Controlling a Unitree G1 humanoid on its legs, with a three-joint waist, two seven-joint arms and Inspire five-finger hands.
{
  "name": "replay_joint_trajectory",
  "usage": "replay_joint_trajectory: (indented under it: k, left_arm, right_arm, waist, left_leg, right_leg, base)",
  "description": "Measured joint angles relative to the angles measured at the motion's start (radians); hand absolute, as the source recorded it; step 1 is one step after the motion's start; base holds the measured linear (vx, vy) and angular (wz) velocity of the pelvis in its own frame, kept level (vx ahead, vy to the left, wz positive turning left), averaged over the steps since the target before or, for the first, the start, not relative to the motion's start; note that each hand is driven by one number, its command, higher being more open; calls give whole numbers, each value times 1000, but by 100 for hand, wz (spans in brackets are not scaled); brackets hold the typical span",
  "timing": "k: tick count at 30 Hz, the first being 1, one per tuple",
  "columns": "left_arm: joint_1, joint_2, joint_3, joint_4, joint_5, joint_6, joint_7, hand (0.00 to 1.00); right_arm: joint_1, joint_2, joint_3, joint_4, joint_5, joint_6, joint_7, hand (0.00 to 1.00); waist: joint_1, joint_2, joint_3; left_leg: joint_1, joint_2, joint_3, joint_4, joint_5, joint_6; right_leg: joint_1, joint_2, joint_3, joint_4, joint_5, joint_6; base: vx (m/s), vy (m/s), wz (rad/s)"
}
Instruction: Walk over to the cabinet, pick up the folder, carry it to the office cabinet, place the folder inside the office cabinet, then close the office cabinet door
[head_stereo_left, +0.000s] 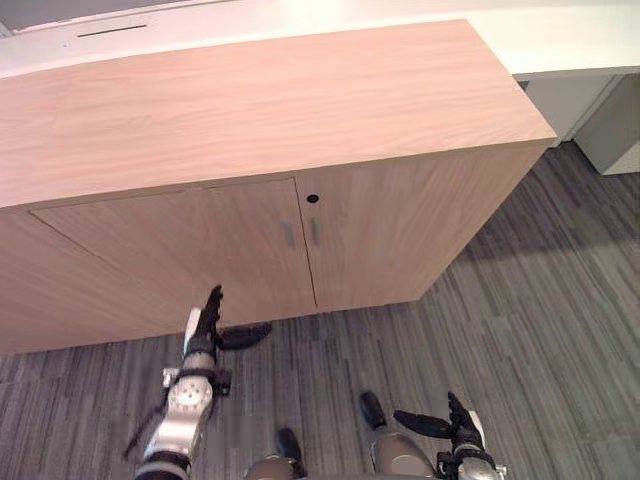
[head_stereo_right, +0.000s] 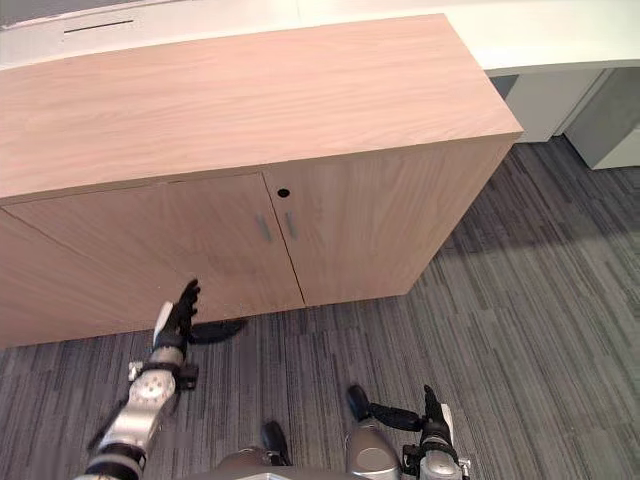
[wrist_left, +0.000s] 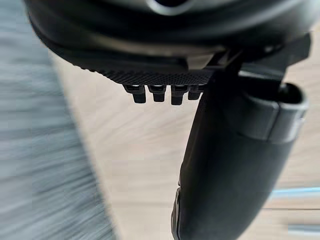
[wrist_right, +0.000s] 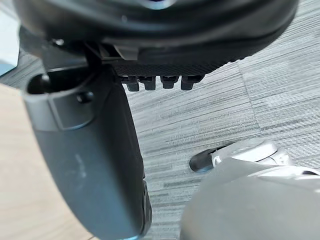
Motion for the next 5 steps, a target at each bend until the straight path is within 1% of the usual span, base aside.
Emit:
replay_joint_trajectory:
  k: [2, 3, 5]
  left_arm:
    - [32, -23, 27, 73, 1, 2, -10, 100]
    - [49, -38, 59, 142, 1, 5, -16, 100]
    - [60, -54, 97, 204, 1, 7, -24, 100]
  right_arm:
    - [-21, -1, -15, 20, 0, 3, 0, 100]
    - [-33, -2, -23, 24, -1, 3, 0, 100]
    - [-38, -4, -30, 24, -2, 3, 0, 100]
  waist:
    - [9, 0, -1]
    - [16, 0, -2]
    - [26, 0, -5]
  left_leg:
    - [18, 7, 0, -10, 3, 5]
    - [39, 11, 0, -20, 2, 6]
    - [52, 14, -2, -23, 1, 7]
  right_leg:
    - [14, 9, 1, -5, 1, 1]
    - [31, 15, -3, -8, 1, 1]
    - [45, 18, -9, -9, 1, 1]
  base:
    - [104, -18, -15]
    - [80, -9, -4]
    - [29, 0, -1]
